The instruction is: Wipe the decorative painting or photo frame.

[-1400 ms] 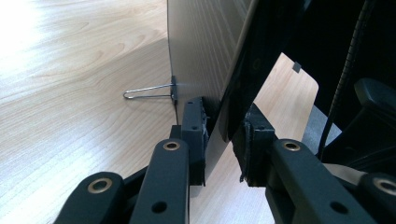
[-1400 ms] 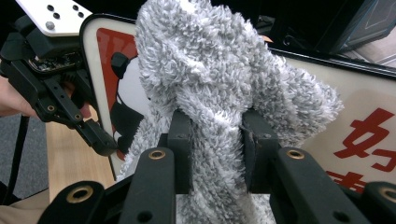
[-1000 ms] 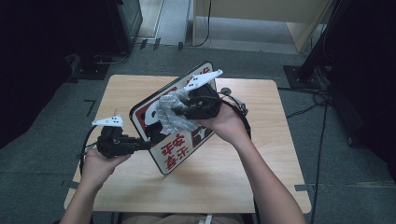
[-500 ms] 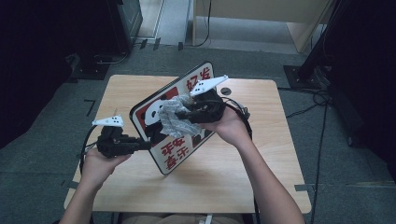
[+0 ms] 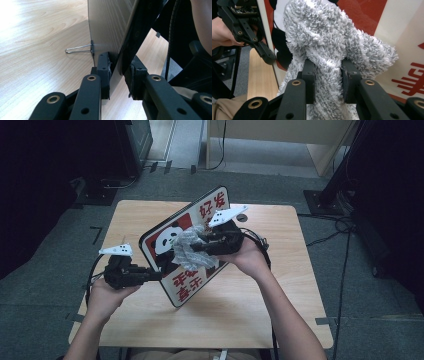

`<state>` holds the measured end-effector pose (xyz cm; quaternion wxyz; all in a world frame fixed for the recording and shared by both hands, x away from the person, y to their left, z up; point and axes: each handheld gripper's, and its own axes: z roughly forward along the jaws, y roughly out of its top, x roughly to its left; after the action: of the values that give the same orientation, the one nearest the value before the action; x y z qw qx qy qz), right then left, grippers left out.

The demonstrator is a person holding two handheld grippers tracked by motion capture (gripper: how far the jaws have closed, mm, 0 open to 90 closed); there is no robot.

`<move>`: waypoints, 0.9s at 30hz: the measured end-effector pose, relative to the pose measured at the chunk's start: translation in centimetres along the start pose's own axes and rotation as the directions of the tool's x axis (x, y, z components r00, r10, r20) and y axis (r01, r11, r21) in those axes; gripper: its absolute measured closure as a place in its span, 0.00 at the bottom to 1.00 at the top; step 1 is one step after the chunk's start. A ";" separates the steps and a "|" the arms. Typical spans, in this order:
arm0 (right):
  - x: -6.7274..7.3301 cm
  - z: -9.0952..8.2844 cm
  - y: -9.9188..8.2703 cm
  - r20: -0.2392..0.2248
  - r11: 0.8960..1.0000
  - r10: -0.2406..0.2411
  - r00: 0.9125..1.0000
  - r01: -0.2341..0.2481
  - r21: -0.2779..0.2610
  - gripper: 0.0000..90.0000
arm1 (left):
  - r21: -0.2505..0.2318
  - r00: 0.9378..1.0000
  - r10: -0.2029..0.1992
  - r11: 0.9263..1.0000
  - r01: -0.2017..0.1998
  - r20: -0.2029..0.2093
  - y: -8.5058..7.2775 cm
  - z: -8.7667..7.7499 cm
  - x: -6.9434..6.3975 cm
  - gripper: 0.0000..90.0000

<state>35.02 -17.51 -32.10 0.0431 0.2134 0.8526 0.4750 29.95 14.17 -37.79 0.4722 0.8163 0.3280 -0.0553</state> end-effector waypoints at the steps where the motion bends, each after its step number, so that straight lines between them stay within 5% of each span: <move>1: -0.1 0.0 -0.1 -0.005 1.000 -0.003 1.000 0.003 -0.001 0.78 | 0.000 1.000 0.000 1.000 0.000 0.000 0.0 0.0 0.0 0.84; 27: -0.3 1.1 -3.0 -0.010 0.999 0.000 1.000 0.001 0.052 0.78 | 0.003 1.000 0.002 1.000 -0.002 0.005 0.0 0.0 0.0 0.83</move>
<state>34.64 -18.09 -35.24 0.0333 0.2118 0.8649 0.4539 29.96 14.15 -37.79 0.4720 0.8171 0.3259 -0.0575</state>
